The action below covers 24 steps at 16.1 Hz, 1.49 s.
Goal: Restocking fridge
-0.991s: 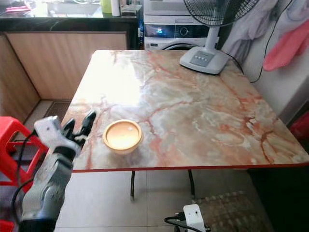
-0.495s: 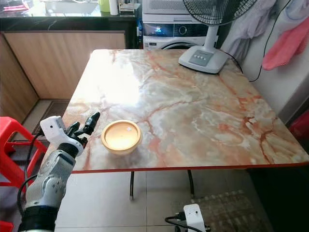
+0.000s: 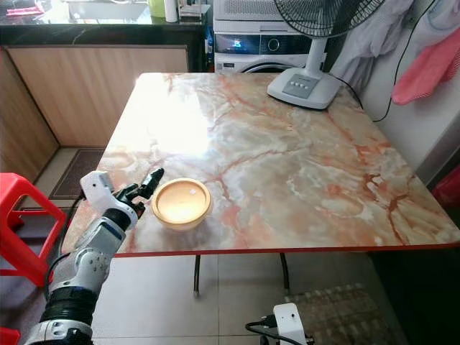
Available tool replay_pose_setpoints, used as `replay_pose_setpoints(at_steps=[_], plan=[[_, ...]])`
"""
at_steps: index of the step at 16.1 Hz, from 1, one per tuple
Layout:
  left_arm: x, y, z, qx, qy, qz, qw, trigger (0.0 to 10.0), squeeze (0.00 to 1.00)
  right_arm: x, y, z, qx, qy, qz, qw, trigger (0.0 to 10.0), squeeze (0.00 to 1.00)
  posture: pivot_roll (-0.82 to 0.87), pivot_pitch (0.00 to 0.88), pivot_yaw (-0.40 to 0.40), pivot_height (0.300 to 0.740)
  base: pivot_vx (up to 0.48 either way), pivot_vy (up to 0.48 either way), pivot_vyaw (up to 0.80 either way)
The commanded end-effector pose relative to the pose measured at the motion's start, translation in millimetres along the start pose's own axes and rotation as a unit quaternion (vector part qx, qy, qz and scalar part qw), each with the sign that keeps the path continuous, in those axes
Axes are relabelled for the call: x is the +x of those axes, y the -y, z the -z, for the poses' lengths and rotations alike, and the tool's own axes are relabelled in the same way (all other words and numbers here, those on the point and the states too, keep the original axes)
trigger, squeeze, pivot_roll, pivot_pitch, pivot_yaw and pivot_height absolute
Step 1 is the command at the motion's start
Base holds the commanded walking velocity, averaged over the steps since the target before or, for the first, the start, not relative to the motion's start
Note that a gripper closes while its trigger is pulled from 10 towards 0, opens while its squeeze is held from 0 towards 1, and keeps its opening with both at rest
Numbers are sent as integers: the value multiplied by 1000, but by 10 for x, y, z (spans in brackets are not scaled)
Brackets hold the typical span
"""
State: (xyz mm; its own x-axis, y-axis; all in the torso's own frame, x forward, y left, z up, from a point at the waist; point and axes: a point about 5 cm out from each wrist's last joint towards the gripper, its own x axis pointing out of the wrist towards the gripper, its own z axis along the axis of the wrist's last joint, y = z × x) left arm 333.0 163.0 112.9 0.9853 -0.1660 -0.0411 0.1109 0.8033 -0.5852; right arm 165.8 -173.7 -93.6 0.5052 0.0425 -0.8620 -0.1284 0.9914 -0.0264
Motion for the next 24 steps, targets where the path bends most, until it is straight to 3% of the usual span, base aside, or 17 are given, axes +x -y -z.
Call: replay_pose_setpoints(at_steps=[1,9,17,18,19,24], plan=[[43,6,60,-2,-23,6,1000,10000,0,-3,25,-5,-4,1,3,1000,10000,0,67,0,-40,740,0,0,0],[94,-24,272,5,-80,16,997,10000,0,-3,38,-7,-11,-1,4,1000,10000,0,71,0,-43,740,0,0,0],[137,5,250,-19,-72,31,997,10000,0,-2,30,-7,-16,-2,3,1000,10000,0,71,0,-39,740,0,0,0],[131,-20,250,-17,-72,22,997,4588,0,-2,28,-4,-18,-3,2,1000,10000,0,75,0,-39,740,0,0,0],[124,-49,250,-14,-71,13,997,0,0,-2,22,-2,-19,-4,2,1000,10000,0,75,0,-39,740,0,0,0],[128,-52,251,-3,-72,13,997,0,0,-2,31,-1,-24,-5,5,1000,10000,0,74,0,-43,740,0,0,0]])
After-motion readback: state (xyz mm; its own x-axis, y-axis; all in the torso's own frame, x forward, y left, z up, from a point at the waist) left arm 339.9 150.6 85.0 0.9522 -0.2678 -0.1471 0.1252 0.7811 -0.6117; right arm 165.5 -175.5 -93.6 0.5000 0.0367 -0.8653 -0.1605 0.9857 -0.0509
